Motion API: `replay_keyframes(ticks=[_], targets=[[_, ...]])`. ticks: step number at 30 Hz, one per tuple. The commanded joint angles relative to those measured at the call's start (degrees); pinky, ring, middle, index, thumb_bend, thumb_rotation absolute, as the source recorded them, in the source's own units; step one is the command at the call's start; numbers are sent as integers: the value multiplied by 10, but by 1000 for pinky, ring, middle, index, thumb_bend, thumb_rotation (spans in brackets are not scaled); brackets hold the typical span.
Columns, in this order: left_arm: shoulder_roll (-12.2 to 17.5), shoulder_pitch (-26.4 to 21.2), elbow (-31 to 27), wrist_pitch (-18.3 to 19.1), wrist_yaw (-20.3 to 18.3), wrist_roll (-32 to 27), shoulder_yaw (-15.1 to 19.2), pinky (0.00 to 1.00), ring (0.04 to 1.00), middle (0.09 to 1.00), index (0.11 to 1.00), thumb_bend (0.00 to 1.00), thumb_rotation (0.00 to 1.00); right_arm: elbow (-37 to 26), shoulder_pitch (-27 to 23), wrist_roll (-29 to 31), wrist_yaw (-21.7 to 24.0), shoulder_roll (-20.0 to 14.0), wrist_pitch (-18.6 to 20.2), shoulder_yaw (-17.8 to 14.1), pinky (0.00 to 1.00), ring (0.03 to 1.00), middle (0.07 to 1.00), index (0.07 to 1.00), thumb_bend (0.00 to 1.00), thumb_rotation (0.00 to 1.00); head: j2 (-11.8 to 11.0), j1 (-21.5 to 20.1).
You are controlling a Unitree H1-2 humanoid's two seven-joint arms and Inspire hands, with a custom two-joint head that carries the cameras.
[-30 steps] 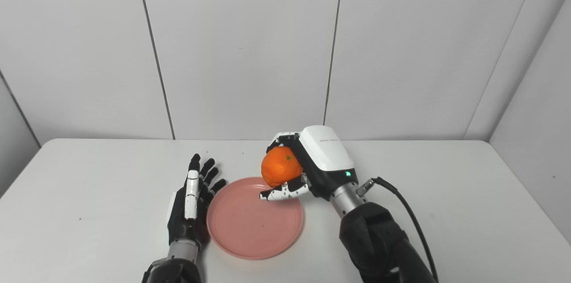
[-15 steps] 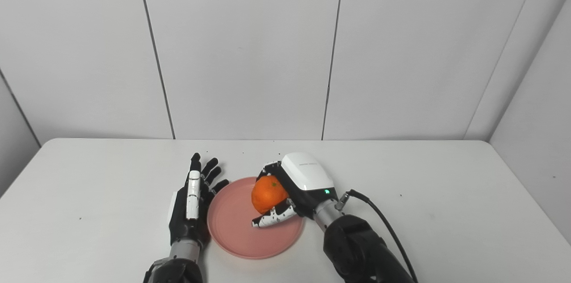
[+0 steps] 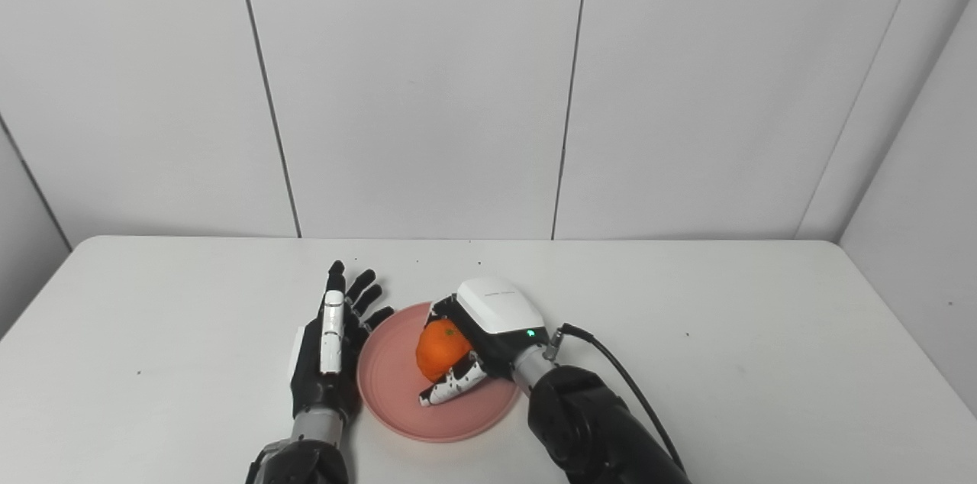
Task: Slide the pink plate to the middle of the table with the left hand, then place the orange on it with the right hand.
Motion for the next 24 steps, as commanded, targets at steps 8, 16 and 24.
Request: replay_keyframes(ticks=[8, 16, 24], targets=[[-13, -14, 0, -4, 8, 7, -5, 722, 881, 873, 1000, 586, 901, -17, -23, -1, -2, -5, -24, 3, 174, 241, 326, 491, 510, 159, 1, 0], [-12, -13, -1, -3, 13, 11, -8, 817, 887, 871, 1000, 578, 912, -33, -23, -2, 6, -17, -27, 4, 363, 446, 529, 602, 711, 494, -1, -2], [-12, -10, 1, -6, 10, 11, -7, 823, 900, 884, 1000, 580, 922, -42, -18, 15, 6, -28, -48, -3, 612, 682, 717, 705, 862, 762, -8, -1]])
